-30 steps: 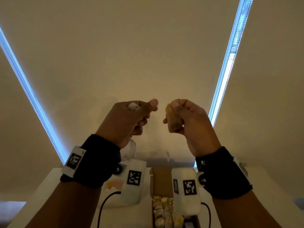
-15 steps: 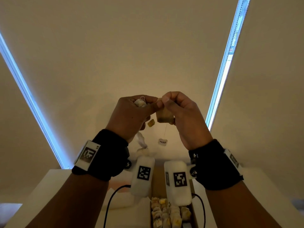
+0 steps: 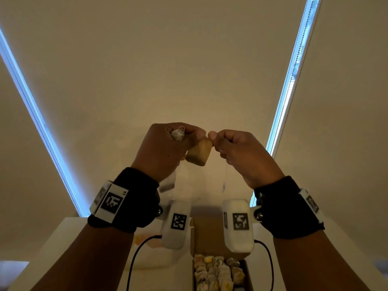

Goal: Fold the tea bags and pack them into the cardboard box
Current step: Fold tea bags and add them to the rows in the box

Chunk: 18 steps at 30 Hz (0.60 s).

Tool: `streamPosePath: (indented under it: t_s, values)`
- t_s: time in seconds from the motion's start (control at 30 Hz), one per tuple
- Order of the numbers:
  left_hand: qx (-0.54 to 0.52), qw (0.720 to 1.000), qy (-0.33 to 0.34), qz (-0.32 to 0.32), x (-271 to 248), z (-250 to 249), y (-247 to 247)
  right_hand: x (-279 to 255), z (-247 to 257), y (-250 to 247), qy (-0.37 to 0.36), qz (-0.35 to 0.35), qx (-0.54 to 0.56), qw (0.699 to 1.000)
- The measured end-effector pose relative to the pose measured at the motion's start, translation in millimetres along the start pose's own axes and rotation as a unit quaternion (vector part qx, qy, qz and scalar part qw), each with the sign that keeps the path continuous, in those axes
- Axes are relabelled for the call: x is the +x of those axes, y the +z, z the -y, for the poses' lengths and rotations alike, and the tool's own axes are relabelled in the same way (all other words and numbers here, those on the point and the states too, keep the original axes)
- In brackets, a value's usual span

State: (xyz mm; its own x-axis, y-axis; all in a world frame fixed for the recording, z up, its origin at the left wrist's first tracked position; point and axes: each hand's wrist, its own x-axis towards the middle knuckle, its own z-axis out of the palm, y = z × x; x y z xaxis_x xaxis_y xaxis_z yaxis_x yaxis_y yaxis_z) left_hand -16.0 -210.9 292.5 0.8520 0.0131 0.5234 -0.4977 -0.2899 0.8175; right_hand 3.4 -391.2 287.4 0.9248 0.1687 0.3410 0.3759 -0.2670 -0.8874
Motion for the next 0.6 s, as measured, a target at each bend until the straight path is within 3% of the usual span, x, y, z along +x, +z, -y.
streamPosePath:
  t_s: [0.2,0.37,0.6]
  values:
    - [0.105,0.994,0.027,0.013,0,1,-6,2,9,-4,0.005,-0.037,0.036,0.999]
    - [0.175,0.984,0.025,-0.007,6,7,-6,-7,23,-3,-0.035,-0.040,0.062,0.997]
    - [0.169,0.983,0.021,-0.065,13,2,-7,-44,37,6,-0.099,0.001,0.071,0.993]
